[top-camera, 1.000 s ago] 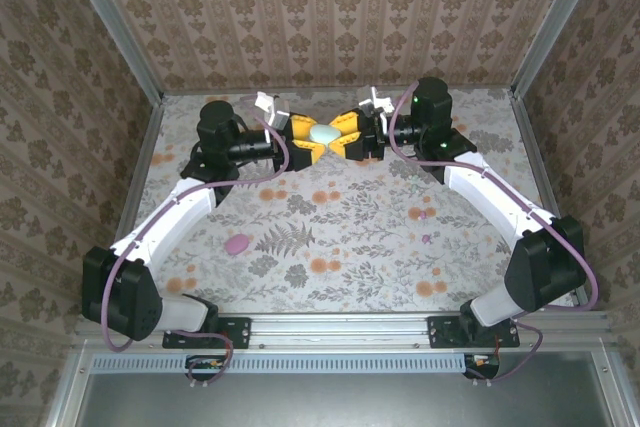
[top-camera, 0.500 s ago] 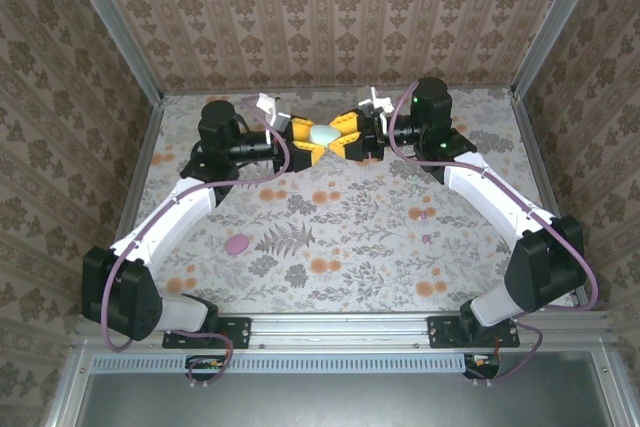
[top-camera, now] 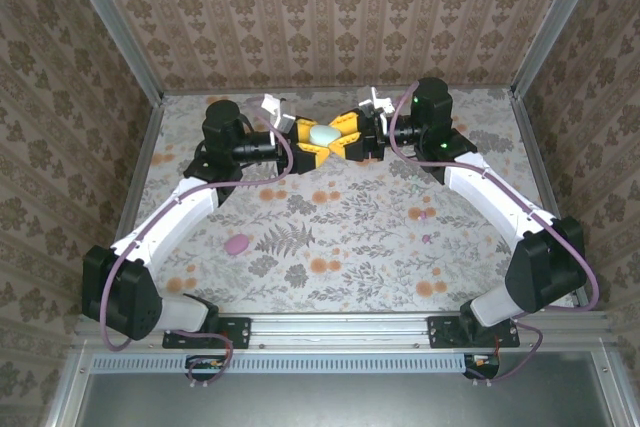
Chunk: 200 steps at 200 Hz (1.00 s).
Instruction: Insert wireless bluetooth earbuds into charging case
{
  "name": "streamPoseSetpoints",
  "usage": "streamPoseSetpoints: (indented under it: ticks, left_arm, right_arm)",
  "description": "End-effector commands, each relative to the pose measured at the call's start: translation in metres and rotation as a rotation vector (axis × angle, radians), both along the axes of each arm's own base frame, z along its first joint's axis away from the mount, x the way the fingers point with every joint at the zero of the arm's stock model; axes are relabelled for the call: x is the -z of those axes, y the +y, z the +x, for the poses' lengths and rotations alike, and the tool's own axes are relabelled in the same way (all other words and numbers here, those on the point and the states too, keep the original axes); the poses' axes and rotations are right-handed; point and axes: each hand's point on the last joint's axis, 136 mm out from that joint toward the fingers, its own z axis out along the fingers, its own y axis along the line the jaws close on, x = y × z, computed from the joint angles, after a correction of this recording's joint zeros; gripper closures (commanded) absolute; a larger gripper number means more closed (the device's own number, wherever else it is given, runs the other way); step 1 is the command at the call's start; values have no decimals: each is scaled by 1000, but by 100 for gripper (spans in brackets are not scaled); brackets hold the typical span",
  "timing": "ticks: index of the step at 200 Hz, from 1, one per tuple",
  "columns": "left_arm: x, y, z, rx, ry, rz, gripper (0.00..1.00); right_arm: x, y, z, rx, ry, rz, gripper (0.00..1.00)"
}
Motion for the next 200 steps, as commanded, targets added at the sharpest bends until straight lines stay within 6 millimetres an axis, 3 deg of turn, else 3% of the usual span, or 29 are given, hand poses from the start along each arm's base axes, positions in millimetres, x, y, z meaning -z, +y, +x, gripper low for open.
streamPoseSetpoints:
  ticks: [1,119,200]
  left_arm:
    - [-12,-1,-6,30,-51,-14,50]
    - [-15,5,-2,-12,-63,-19,45]
    - [-12,4,-4,14,-53,-12,52]
  right_arm:
    - [-3,-1,-7,-4,-27,0,62]
    - [-3,-6,-9,9,-31,-9,63]
    - [-5,-7,-8,9,-27,-1,63]
